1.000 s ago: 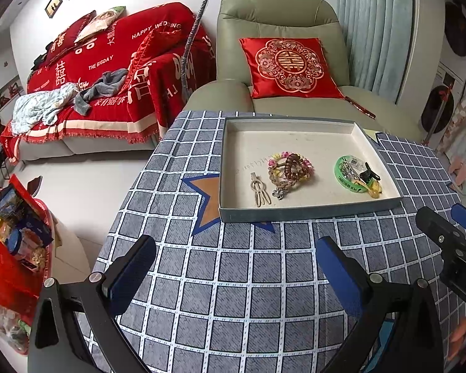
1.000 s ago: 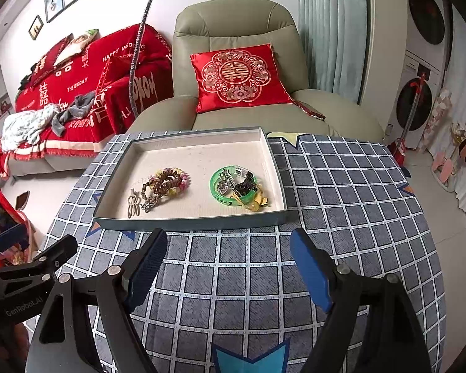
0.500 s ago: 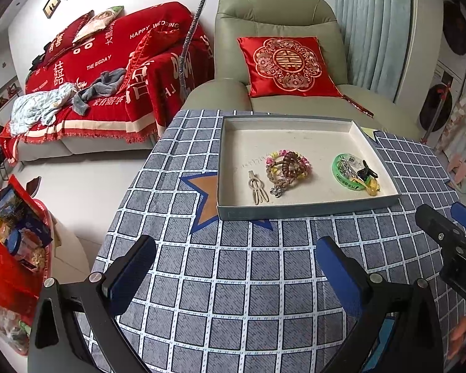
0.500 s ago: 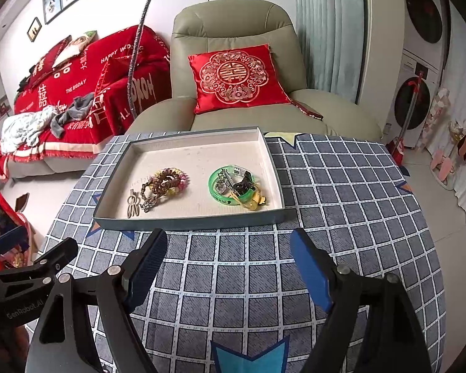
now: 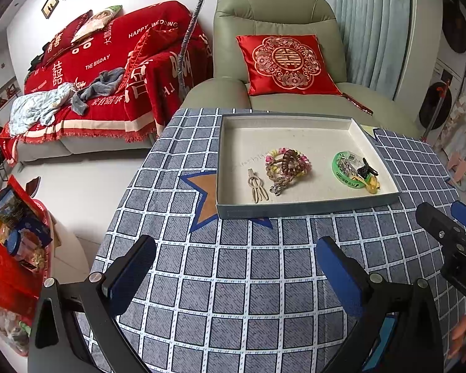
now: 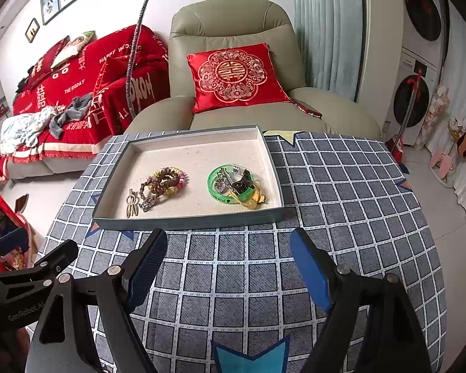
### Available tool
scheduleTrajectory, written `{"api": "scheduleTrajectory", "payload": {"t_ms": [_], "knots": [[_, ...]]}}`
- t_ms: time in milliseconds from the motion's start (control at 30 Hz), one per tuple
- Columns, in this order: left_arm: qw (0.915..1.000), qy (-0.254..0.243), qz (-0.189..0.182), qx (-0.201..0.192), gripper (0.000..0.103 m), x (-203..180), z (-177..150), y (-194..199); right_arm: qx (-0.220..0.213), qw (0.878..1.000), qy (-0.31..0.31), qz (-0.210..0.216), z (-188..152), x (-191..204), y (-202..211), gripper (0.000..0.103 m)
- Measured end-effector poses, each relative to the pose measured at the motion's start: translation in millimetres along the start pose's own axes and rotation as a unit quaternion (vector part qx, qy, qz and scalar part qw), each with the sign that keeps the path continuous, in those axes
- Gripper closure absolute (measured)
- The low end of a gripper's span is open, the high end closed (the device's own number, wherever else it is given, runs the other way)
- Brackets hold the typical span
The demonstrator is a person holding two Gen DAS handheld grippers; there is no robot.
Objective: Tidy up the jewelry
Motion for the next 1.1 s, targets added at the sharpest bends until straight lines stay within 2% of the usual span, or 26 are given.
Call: {"api": "scheduleTrajectory", "payload": {"t_ms": [1100], "knots": [[1.0,-0.003,-0.002,0.003,0.0,-0.7,-0.8,-2.7,0.001,1.0,-0.003,0.0,-0.7,-0.6,-0.7,0.019]]}}
Point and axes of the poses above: each gripper's, at about its wrist camera, not at the fingertips, and y roughly against the way its jaws point, x to its left, z to its top, the point moved 9 cm from there along -y, roughly the way its jaws point, and after that the axes turned 6 degrees about -z, right-handed, at the moved point
